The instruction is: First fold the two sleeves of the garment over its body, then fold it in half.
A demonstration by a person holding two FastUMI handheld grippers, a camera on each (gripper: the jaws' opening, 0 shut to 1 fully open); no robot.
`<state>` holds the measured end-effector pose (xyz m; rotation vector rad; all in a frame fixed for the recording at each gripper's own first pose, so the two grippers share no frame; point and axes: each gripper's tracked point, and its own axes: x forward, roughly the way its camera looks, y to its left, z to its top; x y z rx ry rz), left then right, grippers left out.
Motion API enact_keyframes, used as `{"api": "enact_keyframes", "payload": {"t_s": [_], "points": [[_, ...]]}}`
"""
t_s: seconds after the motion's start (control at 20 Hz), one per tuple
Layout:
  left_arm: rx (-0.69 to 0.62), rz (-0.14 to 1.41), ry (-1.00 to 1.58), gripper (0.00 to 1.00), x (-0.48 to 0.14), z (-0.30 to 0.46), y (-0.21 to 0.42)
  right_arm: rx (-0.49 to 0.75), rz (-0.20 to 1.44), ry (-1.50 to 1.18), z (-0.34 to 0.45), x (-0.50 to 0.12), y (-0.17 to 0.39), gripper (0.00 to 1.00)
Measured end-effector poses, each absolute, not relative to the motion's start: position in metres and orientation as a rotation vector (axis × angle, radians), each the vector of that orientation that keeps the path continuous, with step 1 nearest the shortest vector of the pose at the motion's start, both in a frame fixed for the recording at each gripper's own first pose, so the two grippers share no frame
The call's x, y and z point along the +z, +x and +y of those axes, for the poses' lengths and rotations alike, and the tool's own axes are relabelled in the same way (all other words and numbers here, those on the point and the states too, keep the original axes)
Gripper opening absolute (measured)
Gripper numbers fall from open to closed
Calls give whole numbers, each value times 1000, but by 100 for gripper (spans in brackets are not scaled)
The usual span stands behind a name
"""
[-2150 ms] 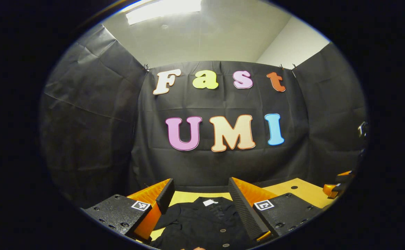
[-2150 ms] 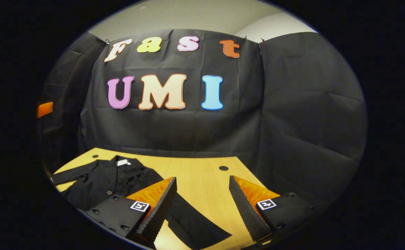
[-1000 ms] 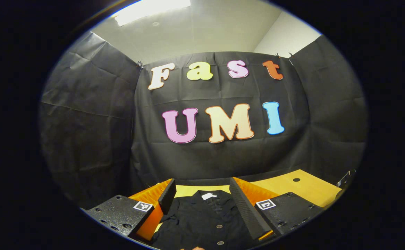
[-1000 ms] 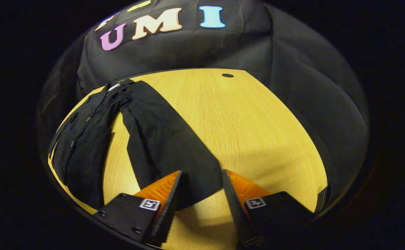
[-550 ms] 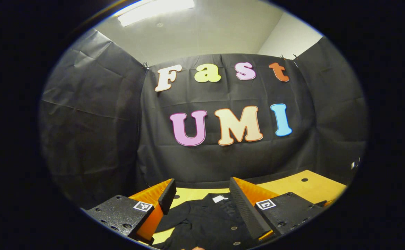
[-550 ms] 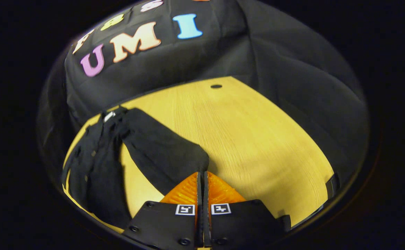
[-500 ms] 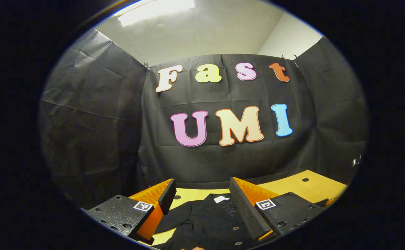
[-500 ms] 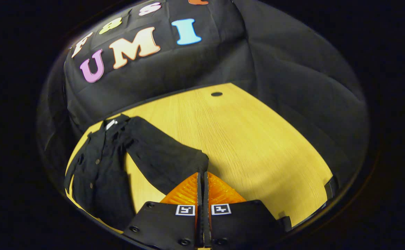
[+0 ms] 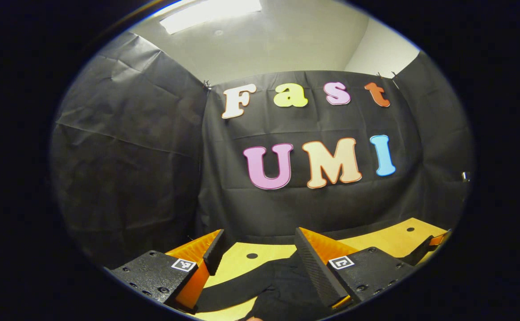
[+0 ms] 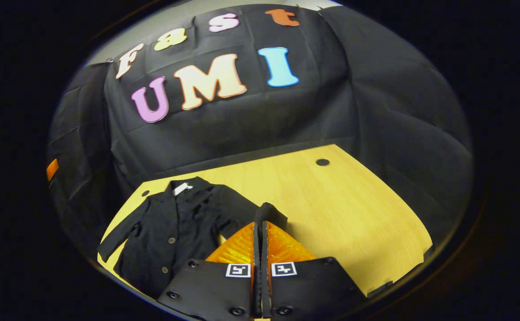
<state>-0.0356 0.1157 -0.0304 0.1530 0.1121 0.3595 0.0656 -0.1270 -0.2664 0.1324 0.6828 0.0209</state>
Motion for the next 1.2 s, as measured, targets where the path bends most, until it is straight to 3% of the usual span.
{"api": "enact_keyframes", "payload": {"t_s": [0.1, 0.15, 0.2, 0.25, 0.6, 0.75, 0.8, 0.95, 1.15, 1.2], "points": [[385, 114, 156, 96, -32, 134, -45, 65, 659, 118, -97, -253, 73, 2], [397, 113, 161, 92, -31, 143, -49, 88, 647, 118, -81, -247, 77, 2], [410, 116, 166, 96, -31, 153, -53, 111, 639, 125, -66, -241, 82, 2], [422, 119, 170, 92, -32, 161, -59, 135, 631, 131, -51, -239, 87, 2], [506, 146, 165, 96, -38, 220, -90, 258, 593, 89, 38, -224, 112, 2], [532, 168, 153, 92, -47, 243, -100, 294, 581, 77, 72, -220, 118, 2], [539, 175, 152, 96, -50, 250, -104, 306, 576, 68, 85, -219, 120, 2], [549, 194, 143, 92, -59, 272, -110, 338, 561, 47, 121, -220, 125, 5], [545, 218, 124, 96, -70, 300, -112, 370, 571, 32, 171, -231, 132, 2], [543, 224, 121, 92, -74, 306, -112, 377, 572, 29, 183, -233, 133, 3]]}}
